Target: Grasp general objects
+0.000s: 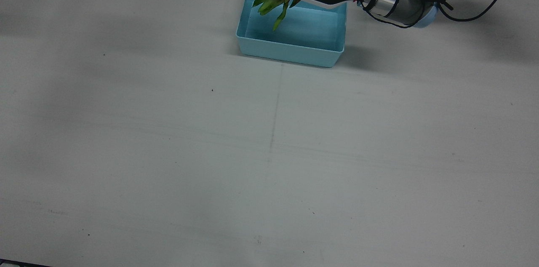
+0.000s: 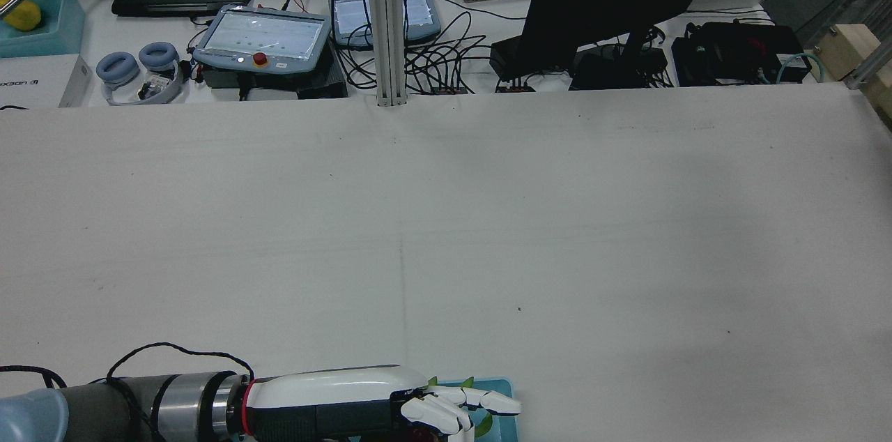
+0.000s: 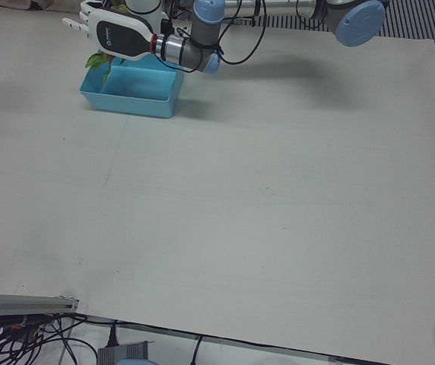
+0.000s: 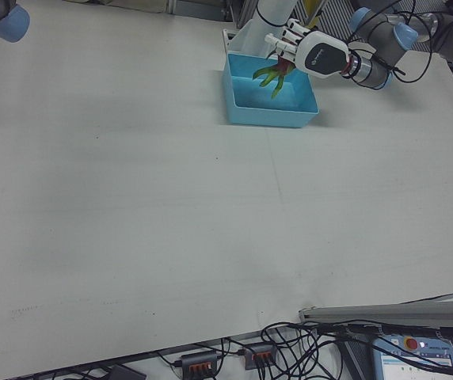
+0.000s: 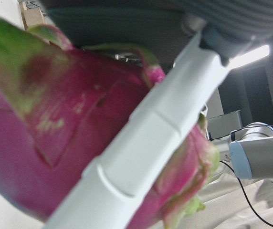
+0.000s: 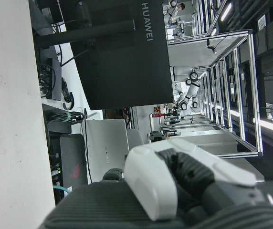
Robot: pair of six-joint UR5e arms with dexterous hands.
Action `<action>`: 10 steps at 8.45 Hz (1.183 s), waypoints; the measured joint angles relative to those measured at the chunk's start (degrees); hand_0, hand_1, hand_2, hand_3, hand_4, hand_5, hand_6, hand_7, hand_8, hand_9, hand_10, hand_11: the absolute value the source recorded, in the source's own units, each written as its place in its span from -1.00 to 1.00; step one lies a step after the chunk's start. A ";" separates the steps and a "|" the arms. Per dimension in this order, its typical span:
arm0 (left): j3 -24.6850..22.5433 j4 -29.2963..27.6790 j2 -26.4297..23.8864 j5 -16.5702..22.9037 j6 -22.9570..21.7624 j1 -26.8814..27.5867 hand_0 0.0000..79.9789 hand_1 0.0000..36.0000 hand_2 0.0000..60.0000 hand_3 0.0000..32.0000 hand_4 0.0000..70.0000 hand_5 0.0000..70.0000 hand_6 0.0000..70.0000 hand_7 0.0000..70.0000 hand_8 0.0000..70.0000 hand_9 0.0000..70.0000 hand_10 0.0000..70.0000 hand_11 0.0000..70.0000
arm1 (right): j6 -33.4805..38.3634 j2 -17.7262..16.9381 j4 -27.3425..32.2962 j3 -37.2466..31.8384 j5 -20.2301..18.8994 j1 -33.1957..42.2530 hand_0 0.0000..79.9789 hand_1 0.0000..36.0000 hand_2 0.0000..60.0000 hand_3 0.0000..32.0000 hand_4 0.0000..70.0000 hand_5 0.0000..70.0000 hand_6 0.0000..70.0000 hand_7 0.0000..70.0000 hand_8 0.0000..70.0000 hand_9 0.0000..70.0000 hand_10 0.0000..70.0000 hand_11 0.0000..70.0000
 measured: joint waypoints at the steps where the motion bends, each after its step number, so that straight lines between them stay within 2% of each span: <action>1: -0.10 -0.13 0.00 0.02 0.01 0.01 1.00 1.00 1.00 -1.00 -1.00 1.00 -0.82 0.44 -0.99 -0.75 -0.10 0.45 | 0.00 0.00 0.00 0.00 -0.01 0.00 -1.00 -1.00 -1.00 -1.00 -1.00 -1.00 -1.00 -1.00 -1.00 -1.00 -1.00 -1.00; 3: -0.54 -0.42 0.10 0.13 0.02 -0.03 1.00 1.00 1.00 -1.00 -1.00 1.00 -0.84 0.61 -1.00 -0.72 -0.20 0.32 | 0.00 0.00 0.00 0.00 -0.03 0.00 -1.00 -1.00 -1.00 -1.00 -1.00 -1.00 -1.00 -1.00 -1.00 -1.00 -1.00 -1.00; 5: -0.76 -0.56 0.11 0.17 0.02 -0.10 1.00 1.00 1.00 -1.00 -1.00 1.00 -0.80 0.69 -0.99 -0.70 -0.22 0.29 | 0.00 -0.02 0.00 0.00 -0.03 0.00 -1.00 -1.00 -1.00 -1.00 -1.00 -1.00 -1.00 -1.00 -1.00 -1.00 -1.00 -1.00; 8: -0.78 -0.59 0.12 0.17 0.02 -0.13 1.00 1.00 1.00 -1.00 -1.00 1.00 -0.81 0.71 -0.99 -0.70 -0.17 0.35 | 0.00 -0.01 0.00 0.00 -0.03 0.00 -1.00 -1.00 -1.00 -1.00 -1.00 -1.00 -1.00 -1.00 -1.00 -1.00 -1.00 -1.00; 9: -0.80 -0.59 0.12 0.17 0.02 -0.14 1.00 1.00 1.00 -1.00 -1.00 1.00 -0.74 0.79 -0.98 -0.68 -0.17 0.36 | 0.00 -0.01 0.00 0.00 -0.03 0.00 -1.00 -1.00 -1.00 -1.00 -1.00 -1.00 -1.00 -1.00 -1.00 -1.00 -1.00 -1.00; 10: -0.81 -0.56 0.09 0.17 0.02 -0.15 1.00 1.00 1.00 -1.00 -1.00 1.00 -0.52 1.00 -0.93 -0.59 -0.05 0.51 | 0.00 0.00 0.00 0.00 -0.03 0.00 -1.00 -1.00 -1.00 -1.00 -1.00 -1.00 -1.00 -1.00 -1.00 -1.00 -1.00 -1.00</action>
